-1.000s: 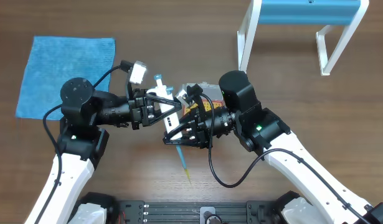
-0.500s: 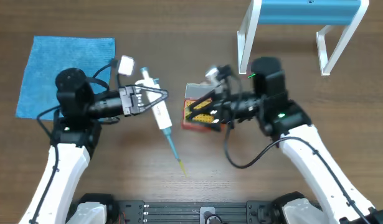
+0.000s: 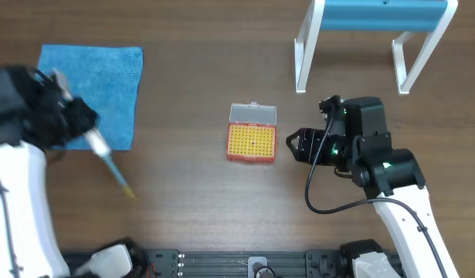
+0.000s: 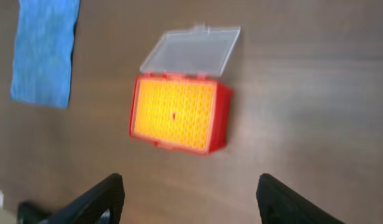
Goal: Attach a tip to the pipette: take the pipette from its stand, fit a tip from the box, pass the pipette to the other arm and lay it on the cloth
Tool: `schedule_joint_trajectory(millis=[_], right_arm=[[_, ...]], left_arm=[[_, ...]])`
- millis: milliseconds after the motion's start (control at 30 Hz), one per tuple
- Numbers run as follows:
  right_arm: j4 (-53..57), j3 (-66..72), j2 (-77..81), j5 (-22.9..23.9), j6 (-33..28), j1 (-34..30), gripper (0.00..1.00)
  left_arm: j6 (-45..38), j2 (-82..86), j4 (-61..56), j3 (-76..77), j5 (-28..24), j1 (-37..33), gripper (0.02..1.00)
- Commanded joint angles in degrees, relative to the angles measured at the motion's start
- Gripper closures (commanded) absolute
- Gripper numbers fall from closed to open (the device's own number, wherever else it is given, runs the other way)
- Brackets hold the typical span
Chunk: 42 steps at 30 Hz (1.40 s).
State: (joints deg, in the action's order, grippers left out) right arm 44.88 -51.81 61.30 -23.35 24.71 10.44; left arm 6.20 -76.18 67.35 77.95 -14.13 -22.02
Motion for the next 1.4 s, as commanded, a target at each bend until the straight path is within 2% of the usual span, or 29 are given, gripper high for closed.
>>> schedule_joint_trajectory(millis=[33, 133, 200, 367, 433, 533, 633, 833, 867, 900, 933, 967, 1000, 1133, 1267, 1367, 1400], right_arm=[[-1.9, -0.3, 0.1, 3.4, 7.0, -0.1, 0.308], [0.4, -0.3, 0.4, 3.3, 12.5, 1.5, 0.308], [1.1, -0.3, 0.4, 5.1, 17.4, 3.7, 0.308], [0.9, -0.3, 0.4, 7.8, 26.7, 7.0, 0.308], [0.9, -0.3, 0.4, 10.0, 29.5, 8.8, 0.305], [0.9, -0.3, 1.0, 12.3, 34.2, 14.2, 0.305], [-0.1, -0.3, 2.4, 13.9, 35.1, 16.1, 0.305], [-4.5, -0.3, 8.5, 13.7, 35.0, 16.1, 0.303], [-4.9, -0.3, 9.3, 13.7, 35.0, 16.1, 0.301], [-5.7, -0.3, 9.5, 13.7, 34.9, 16.1, 0.299], [-7.0, -0.3, 9.2, 13.8, 34.5, 16.1, 0.301], [-8.2, -0.3, 8.9, 13.9, 34.4, 16.1, 0.299], [-11.0, -0.3, 8.0, 13.9, 33.6, 16.1, 0.299], [-12.7, -0.3, 5.2, 13.9, 33.3, 16.1, 0.299], [-12.7, -0.3, 4.2, 13.9, 33.3, 16.1, 0.299], [-12.4, -1.1, 4.0, 14.0, 31.3, 16.0, 0.297], [-11.0, -2.3, 4.0, 15.1, 30.7, 16.0, 0.297]], left_arm=[[-13.2, -27.1, 14.3, 40.3, 16.8, -0.4, 0.991], [-14.0, -47.6, 17.6, 65.8, 20.2, -0.5, 0.989], [-15.3, -56.5, 15.8, 73.1, 22.6, -0.1, 0.989], [-25.4, -71.7, 10.2, 74.2, 22.2, 1.9, 0.989], [-25.6, -75.1, 9.7, 74.2, 22.4, 2.6, 0.989], [-26.2, -79.7, 8.3, 74.2, 18.9, 2.8, 0.991], [-26.2, -80.5, 8.5, 74.1, 18.0, 2.7, 0.989], [-26.2, -80.7, 9.1, 73.5, 17.1, 2.4, 0.989], [-26.2, -80.7, 8.8, 73.4, 17.1, 2.4, 0.925], [-26.2, -80.7, 8.7, 73.4, 17.1, 2.4, 0.737], [-26.1, -80.7, 8.7, 73.4, 17.1, 2.4, 0.601], [-25.9, -80.7, 8.7, 73.4, 17.1, 2.4, 0.408], [-24.9, -80.7, 8.6, 73.4, 17.2, 2.2, 0.150], [-24.0, -80.7, 8.5, 73.5, 17.1, 1.8, 0.139], [-19.7, -79.1, 9.6, 76.5, 16.7, 1.9, 0.134], [-19.7, -74.5, 11.3, 83.4, 14.1, 1.8, 0.134], [-19.7, -71.6, 13.8, 88.5, 11.7, 1.8, 0.134]])
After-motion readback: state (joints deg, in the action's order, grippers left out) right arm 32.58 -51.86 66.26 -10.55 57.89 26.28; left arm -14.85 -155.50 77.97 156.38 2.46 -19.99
